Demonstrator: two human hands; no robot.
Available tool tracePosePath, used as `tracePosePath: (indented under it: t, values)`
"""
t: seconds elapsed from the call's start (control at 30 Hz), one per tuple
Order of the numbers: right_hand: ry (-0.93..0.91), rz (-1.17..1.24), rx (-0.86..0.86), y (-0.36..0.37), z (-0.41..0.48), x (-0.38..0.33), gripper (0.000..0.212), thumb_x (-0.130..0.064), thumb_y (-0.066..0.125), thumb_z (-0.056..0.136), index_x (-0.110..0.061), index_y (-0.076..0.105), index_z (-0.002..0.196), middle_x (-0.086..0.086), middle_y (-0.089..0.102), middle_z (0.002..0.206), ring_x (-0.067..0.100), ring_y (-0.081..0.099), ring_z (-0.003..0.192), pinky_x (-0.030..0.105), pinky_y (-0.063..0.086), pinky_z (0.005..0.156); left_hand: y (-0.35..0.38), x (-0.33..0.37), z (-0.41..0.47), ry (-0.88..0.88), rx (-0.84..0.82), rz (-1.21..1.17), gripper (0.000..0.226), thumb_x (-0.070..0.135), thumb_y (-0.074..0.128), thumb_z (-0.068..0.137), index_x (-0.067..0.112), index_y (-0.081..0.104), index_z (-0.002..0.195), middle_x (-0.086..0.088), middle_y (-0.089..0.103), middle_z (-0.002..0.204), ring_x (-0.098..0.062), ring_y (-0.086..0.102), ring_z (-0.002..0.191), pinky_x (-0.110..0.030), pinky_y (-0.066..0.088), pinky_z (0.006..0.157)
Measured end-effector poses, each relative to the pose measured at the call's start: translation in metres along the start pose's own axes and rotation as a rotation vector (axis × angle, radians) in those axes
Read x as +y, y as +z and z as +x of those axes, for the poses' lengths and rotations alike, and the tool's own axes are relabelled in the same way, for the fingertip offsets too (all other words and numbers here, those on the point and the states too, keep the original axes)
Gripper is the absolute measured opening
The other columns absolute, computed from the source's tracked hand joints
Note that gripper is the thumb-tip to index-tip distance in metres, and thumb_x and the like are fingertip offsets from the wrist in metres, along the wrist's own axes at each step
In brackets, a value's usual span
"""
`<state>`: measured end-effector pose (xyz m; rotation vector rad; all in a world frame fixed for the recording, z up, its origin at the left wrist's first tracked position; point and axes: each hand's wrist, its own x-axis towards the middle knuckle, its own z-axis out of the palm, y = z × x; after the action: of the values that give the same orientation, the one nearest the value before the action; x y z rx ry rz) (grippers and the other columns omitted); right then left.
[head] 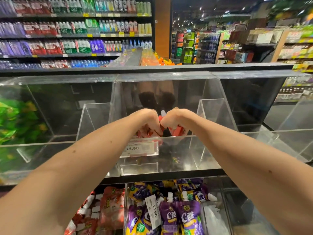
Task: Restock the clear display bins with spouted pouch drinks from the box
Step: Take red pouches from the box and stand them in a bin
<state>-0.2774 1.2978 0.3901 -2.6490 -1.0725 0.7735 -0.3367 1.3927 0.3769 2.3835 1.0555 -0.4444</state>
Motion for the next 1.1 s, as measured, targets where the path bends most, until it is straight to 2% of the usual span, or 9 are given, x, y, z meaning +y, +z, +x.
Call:
tracePosePath:
  t: [0.07,0.13,0.23,0.43,0.6,0.77,0.83,0.97,1.1]
  values:
    - [0.087,0.044,-0.11,0.003,0.016,0.004,0.021,-0.024,0.057,0.096,-0.005,0.062,0.102,0.016,0.065,0.095,0.031,0.07,0.093,0.04,0.06,0.081,0.004,0.003,0.008,-0.019,-0.073,0.035,0.05,0.035,0.081,0.082,0.0,0.068,0.115,-0.017,0.073,0.106,-0.03,0.071,0.089,-0.047,0.058,0.091]
    - [0.114,0.03,-0.181,0.005,0.033,0.008,0.018,-0.02,0.066,0.09,-0.004,0.061,0.086,0.018,0.066,0.092,0.037,0.07,0.086,0.043,0.06,0.068,0.009,0.004,0.014,-0.025,-0.074,0.061,0.045,0.035,0.077,0.085,0.003,0.068,0.116,-0.014,0.072,0.108,-0.028,0.07,0.091,-0.045,0.056,0.094]
    - [0.129,0.022,-0.253,0.007,0.049,0.014,0.019,-0.023,0.07,0.09,-0.005,0.062,0.089,0.02,0.066,0.099,0.039,0.067,0.088,0.043,0.057,0.062,0.012,0.0,0.023,-0.054,-0.078,0.042,0.043,0.034,0.078,0.085,0.009,0.065,0.116,-0.012,0.071,0.111,-0.027,0.07,0.099,-0.044,0.056,0.095]
    - [0.019,0.019,-0.264,0.014,0.04,0.015,0.031,-0.011,0.063,0.094,-0.002,0.062,0.124,0.016,0.065,0.122,0.036,0.061,0.118,0.042,0.052,0.092,0.005,-0.006,0.031,-0.059,-0.166,0.011,0.034,0.024,0.075,0.088,0.01,0.07,0.118,-0.013,0.073,0.111,-0.03,0.072,0.1,-0.047,0.056,0.094]
    - [0.073,-0.111,-0.371,0.01,0.044,0.015,0.02,-0.018,0.078,0.082,-0.008,0.069,0.098,0.012,0.071,0.093,0.03,0.07,0.086,0.039,0.058,0.072,0.004,-0.002,0.012,0.039,-0.012,0.245,0.027,0.025,0.068,0.093,0.013,0.07,0.118,-0.009,0.073,0.104,-0.025,0.073,0.092,-0.042,0.059,0.088]
    - [-0.266,-0.188,0.065,0.0,0.002,0.003,0.007,-0.01,0.056,0.095,-0.007,0.061,0.091,0.008,0.063,0.085,0.021,0.059,0.069,0.033,0.051,0.063,-0.008,-0.003,-0.044,0.264,0.3,0.079,0.015,0.025,0.059,0.097,0.021,0.072,0.09,-0.007,0.072,0.091,-0.021,0.072,0.076,-0.029,0.059,0.06]
    - [-0.359,-0.05,0.205,-0.008,-0.027,-0.001,0.015,-0.013,0.051,0.097,-0.007,0.061,0.088,0.011,0.065,0.088,0.023,0.062,0.073,0.032,0.049,0.058,-0.013,-0.012,-0.08,0.389,0.497,0.014,0.014,0.026,0.06,0.096,0.026,0.074,0.095,-0.001,0.071,0.092,-0.015,0.068,0.08,-0.026,0.052,0.067]
    - [-0.58,0.126,0.549,0.007,-0.114,0.007,0.021,-0.024,0.056,0.095,-0.008,0.069,0.099,0.008,0.072,0.097,0.027,0.066,0.091,0.04,0.055,0.077,0.004,-0.039,-0.138,0.653,0.792,-0.25,0.008,0.023,0.068,0.09,0.028,0.073,0.095,0.003,0.07,0.081,-0.004,0.062,0.069,-0.02,0.05,0.068]
    - [-0.658,0.378,0.823,0.084,-0.181,0.078,0.014,-0.026,0.065,0.09,-0.013,0.068,0.091,-0.005,0.07,0.083,0.013,0.067,0.078,0.038,0.055,0.069,0.067,-0.035,-0.171,0.928,0.806,-0.529,0.008,0.024,0.071,0.087,0.026,0.07,0.095,0.0,0.068,0.081,-0.009,0.061,0.064,-0.023,0.051,0.062]
